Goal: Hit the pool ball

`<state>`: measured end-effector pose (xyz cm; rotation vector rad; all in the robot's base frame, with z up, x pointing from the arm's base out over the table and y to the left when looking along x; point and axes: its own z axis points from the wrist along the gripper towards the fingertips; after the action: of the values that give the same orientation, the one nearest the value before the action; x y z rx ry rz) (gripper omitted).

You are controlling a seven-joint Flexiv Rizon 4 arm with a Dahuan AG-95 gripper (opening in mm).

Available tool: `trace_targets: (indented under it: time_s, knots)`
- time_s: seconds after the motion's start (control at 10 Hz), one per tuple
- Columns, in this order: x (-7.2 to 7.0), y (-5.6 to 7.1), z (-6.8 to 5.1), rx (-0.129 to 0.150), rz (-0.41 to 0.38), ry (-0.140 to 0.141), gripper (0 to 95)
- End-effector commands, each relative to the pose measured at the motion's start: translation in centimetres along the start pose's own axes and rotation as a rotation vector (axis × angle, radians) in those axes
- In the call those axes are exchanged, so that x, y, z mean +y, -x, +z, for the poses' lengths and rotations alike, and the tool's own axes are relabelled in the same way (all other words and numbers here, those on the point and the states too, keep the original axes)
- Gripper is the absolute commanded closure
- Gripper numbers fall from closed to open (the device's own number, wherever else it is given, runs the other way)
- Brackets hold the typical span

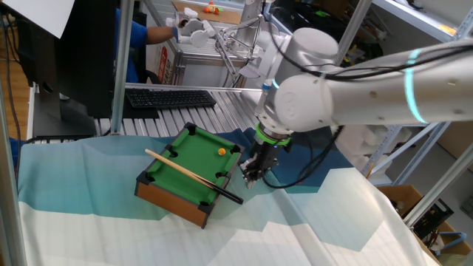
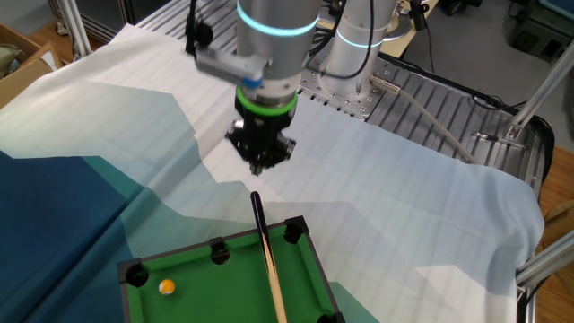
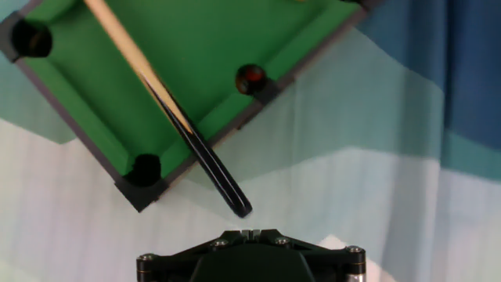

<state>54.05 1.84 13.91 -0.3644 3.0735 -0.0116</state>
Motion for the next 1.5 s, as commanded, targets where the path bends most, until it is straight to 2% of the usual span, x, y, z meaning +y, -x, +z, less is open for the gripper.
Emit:
trace_targets:
  time_s: [0.1,0.3,0.5,0.7,0.9,1.5]
  knots:
    - [0.1,2.0,0.9,-0.008,-0.003,0.007,95.0]
    - [0.3,3.0,0.8,-0.018,0.014,0.005,95.0]
    - [0.3,3.5,0.9,-0.02,-0.006,-0.002,95.0]
    - [0.7,3.6,1.1,0.024,-0.005,0.042,95.0]
    - [1.6,3.6,1.3,-0.001,0.002,0.003,95.0]
    - [1.7,3.6,1.5,-0.013,0.065,0.015,95.0]
